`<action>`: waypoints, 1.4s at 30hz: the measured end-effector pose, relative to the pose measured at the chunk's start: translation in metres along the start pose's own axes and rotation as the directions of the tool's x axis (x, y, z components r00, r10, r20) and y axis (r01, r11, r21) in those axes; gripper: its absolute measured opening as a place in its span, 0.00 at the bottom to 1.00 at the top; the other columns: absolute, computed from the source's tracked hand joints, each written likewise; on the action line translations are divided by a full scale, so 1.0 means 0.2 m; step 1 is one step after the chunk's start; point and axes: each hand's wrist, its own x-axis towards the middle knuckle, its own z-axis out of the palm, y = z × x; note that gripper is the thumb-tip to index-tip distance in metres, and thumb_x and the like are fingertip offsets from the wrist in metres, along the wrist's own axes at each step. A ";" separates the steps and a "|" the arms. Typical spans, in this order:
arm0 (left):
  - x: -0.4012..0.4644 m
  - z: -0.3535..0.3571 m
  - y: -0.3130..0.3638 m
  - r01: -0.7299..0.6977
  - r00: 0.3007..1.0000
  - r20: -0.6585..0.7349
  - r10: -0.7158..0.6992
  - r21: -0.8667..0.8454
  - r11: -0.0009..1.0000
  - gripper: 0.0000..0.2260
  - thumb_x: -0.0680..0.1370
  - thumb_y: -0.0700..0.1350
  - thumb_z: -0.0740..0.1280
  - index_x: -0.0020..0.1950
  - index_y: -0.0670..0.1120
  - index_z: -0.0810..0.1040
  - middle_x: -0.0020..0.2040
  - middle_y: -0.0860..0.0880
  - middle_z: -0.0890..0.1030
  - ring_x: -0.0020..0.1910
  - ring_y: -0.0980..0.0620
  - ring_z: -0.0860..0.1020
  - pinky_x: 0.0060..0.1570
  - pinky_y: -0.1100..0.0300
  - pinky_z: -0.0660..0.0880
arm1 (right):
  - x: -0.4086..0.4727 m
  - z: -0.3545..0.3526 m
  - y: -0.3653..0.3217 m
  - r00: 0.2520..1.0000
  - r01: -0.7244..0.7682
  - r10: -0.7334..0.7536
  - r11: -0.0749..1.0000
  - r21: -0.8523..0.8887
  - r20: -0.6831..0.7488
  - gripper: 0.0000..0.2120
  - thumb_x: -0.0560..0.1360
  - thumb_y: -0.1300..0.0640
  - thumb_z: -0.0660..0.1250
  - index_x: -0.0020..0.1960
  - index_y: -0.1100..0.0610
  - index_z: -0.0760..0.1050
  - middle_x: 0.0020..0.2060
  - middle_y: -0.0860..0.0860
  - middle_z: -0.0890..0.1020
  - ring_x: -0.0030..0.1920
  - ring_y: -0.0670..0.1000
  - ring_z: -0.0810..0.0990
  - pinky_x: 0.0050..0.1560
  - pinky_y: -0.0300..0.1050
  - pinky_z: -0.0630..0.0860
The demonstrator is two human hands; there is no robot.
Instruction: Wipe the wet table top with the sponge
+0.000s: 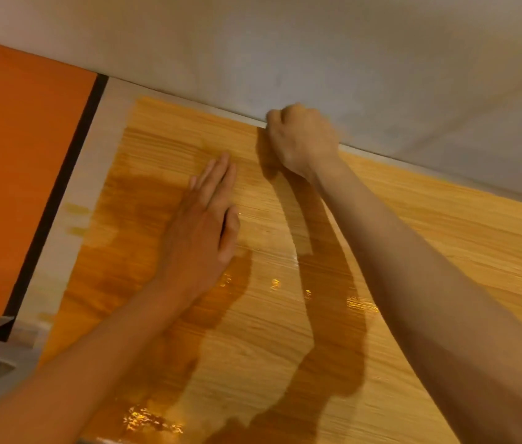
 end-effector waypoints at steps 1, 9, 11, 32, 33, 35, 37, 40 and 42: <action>-0.01 -0.02 -0.02 -0.006 1.000 0.005 0.006 0.012 1.000 0.25 0.85 0.47 0.52 0.82 0.42 0.57 0.83 0.47 0.53 0.82 0.51 0.51 0.80 0.60 0.42 | 0.03 0.00 -0.05 0.999 0.017 -0.019 0.999 0.036 0.036 0.19 0.81 0.51 0.52 0.33 0.56 0.65 0.40 0.56 0.76 0.43 0.58 0.74 0.42 0.45 0.66; -0.10 -0.20 -0.35 0.008 1.000 0.014 -0.011 0.160 0.987 0.26 0.85 0.50 0.51 0.83 0.43 0.53 0.83 0.47 0.52 0.82 0.52 0.48 0.81 0.56 0.42 | -0.09 -0.22 0.30 0.953 -0.290 0.287 0.957 0.015 0.093 0.20 0.81 0.50 0.55 0.46 0.65 0.77 0.44 0.61 0.78 0.48 0.61 0.77 0.45 0.47 0.69; -0.10 -0.21 -0.38 -0.006 1.000 0.031 0.000 0.194 0.981 0.27 0.85 0.51 0.50 0.83 0.44 0.52 0.84 0.47 0.50 0.83 0.52 0.47 0.81 0.53 0.43 | -0.06 -0.18 0.21 0.952 -0.285 0.283 0.958 0.006 0.118 0.20 0.81 0.50 0.54 0.48 0.64 0.78 0.49 0.62 0.81 0.50 0.62 0.78 0.53 0.52 0.74; -0.09 -0.16 -0.39 -0.047 0.992 -0.110 0.058 0.100 0.994 0.25 0.84 0.46 0.53 0.81 0.40 0.59 0.82 0.45 0.58 0.82 0.48 0.56 0.81 0.51 0.53 | -0.03 0.06 -0.08 0.982 -0.111 0.113 0.994 0.024 -0.151 0.21 0.81 0.51 0.54 0.31 0.57 0.64 0.31 0.55 0.72 0.35 0.58 0.71 0.33 0.48 0.61; -0.09 -0.16 -0.39 -0.043 0.992 -0.114 0.054 0.094 0.995 0.25 0.84 0.46 0.53 0.81 0.40 0.59 0.82 0.45 0.58 0.82 0.48 0.56 0.80 0.51 0.53 | 0.00 0.13 -0.18 0.986 -0.020 0.026 0.999 0.040 -0.164 0.20 0.82 0.51 0.54 0.33 0.56 0.68 0.34 0.56 0.76 0.37 0.58 0.73 0.36 0.47 0.63; -0.08 -0.14 -0.39 -0.042 0.991 -0.126 0.053 0.086 0.995 0.25 0.84 0.45 0.53 0.81 0.40 0.60 0.82 0.45 0.59 0.81 0.48 0.57 0.80 0.50 0.53 | 0.02 0.24 -0.31 0.970 0.122 -0.112 0.992 0.036 -0.216 0.17 0.83 0.50 0.53 0.45 0.54 0.77 0.45 0.56 0.82 0.48 0.59 0.77 0.45 0.48 0.69; -0.08 -0.14 -0.39 -0.049 0.989 -0.134 0.059 0.081 0.996 0.24 0.84 0.45 0.54 0.80 0.40 0.60 0.82 0.44 0.59 0.81 0.48 0.57 0.80 0.49 0.55 | -0.05 0.30 -0.33 0.942 0.177 -0.170 0.984 0.001 -0.289 0.18 0.83 0.51 0.54 0.64 0.56 0.76 0.63 0.54 0.79 0.65 0.59 0.73 0.64 0.51 0.69; -0.09 -0.15 -0.40 -0.072 0.987 -0.136 0.083 0.086 0.994 0.24 0.84 0.44 0.55 0.80 0.39 0.60 0.82 0.44 0.59 0.81 0.48 0.57 0.80 0.48 0.56 | -0.35 0.37 -0.30 0.905 0.253 -0.247 0.967 -0.031 -0.346 0.21 0.84 0.53 0.54 0.74 0.58 0.66 0.74 0.54 0.68 0.77 0.57 0.59 0.76 0.56 0.56; -0.09 -0.16 -0.40 -0.081 0.987 -0.133 0.092 0.084 0.993 0.24 0.85 0.44 0.55 0.80 0.39 0.60 0.82 0.44 0.58 0.82 0.47 0.56 0.79 0.47 0.57 | -0.58 0.45 -0.29 0.905 0.333 -0.342 0.940 -0.076 -0.252 0.21 0.84 0.53 0.53 0.75 0.58 0.64 0.75 0.53 0.65 0.78 0.55 0.55 0.77 0.57 0.53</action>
